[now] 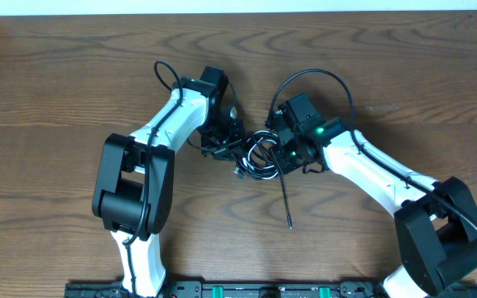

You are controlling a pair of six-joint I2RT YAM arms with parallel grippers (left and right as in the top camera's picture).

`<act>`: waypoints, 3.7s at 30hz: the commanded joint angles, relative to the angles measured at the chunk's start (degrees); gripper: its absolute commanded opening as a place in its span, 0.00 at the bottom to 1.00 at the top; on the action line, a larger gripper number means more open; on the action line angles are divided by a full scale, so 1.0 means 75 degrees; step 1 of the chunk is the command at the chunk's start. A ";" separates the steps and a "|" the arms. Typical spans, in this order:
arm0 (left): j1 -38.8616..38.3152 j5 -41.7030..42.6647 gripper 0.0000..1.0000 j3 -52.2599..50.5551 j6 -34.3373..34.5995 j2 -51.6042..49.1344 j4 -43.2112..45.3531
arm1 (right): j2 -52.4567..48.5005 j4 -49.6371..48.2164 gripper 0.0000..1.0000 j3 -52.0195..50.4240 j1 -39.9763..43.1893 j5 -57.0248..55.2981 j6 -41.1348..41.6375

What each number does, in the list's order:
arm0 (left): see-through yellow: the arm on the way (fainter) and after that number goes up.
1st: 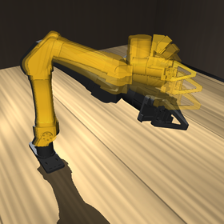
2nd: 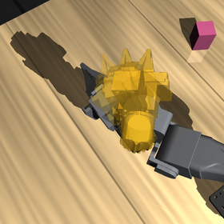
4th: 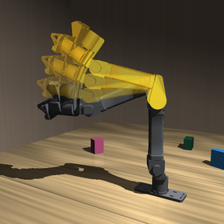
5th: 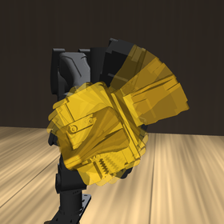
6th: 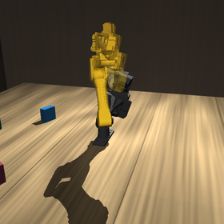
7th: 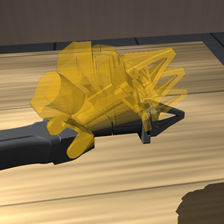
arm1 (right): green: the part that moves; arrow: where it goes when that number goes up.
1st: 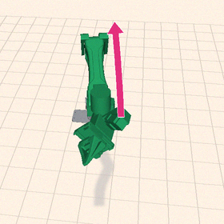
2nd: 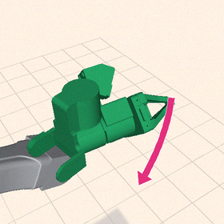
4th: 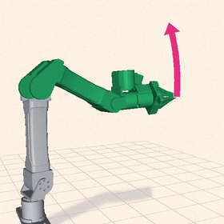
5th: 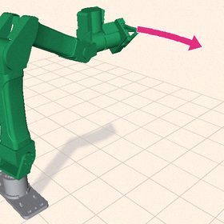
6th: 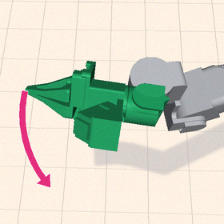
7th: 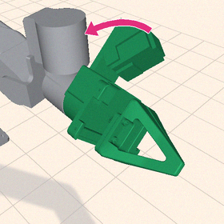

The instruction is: Untangle cables

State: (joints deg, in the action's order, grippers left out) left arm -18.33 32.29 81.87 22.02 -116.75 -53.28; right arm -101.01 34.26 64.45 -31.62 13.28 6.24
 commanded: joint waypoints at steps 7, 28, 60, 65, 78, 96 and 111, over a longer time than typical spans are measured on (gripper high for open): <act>-0.0149 0.0093 0.29 -0.0096 -0.0073 -0.0096 -0.0003 | -0.0050 -0.0160 0.15 -0.0216 -0.0204 -0.0440 -0.0335; -0.0169 0.0093 0.29 -0.0096 -0.0073 -0.0096 0.0096 | -0.0050 -0.0889 0.14 -0.0764 -0.0213 -0.0632 -0.0903; -0.0189 0.0099 0.12 -0.0052 -0.0315 -0.0090 0.0822 | -0.0050 -0.0933 0.01 -0.0691 0.1778 0.4301 0.0746; -0.0160 -0.0283 0.13 0.0501 -0.0507 0.0134 0.0329 | -0.0050 -0.1148 0.01 -0.0694 0.1950 0.4336 0.1542; -0.0373 -0.0309 0.52 0.0353 -0.0146 0.0446 -0.0513 | -0.0050 -0.0909 0.26 -0.0694 0.1614 0.2142 0.0399; -0.0784 -0.0332 0.31 -0.0236 0.0393 -0.0262 0.0991 | -0.0050 -0.1032 0.18 -0.0694 0.0766 0.0953 -0.0959; -0.0868 -0.0452 0.30 -0.0236 0.0393 -0.0466 0.1577 | -0.0050 -0.0530 0.19 -0.0726 0.0609 0.0291 -0.0956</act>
State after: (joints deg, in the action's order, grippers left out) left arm -24.56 30.57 80.27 24.45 -118.74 -41.93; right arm -100.88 29.71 58.35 -26.44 16.32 -0.30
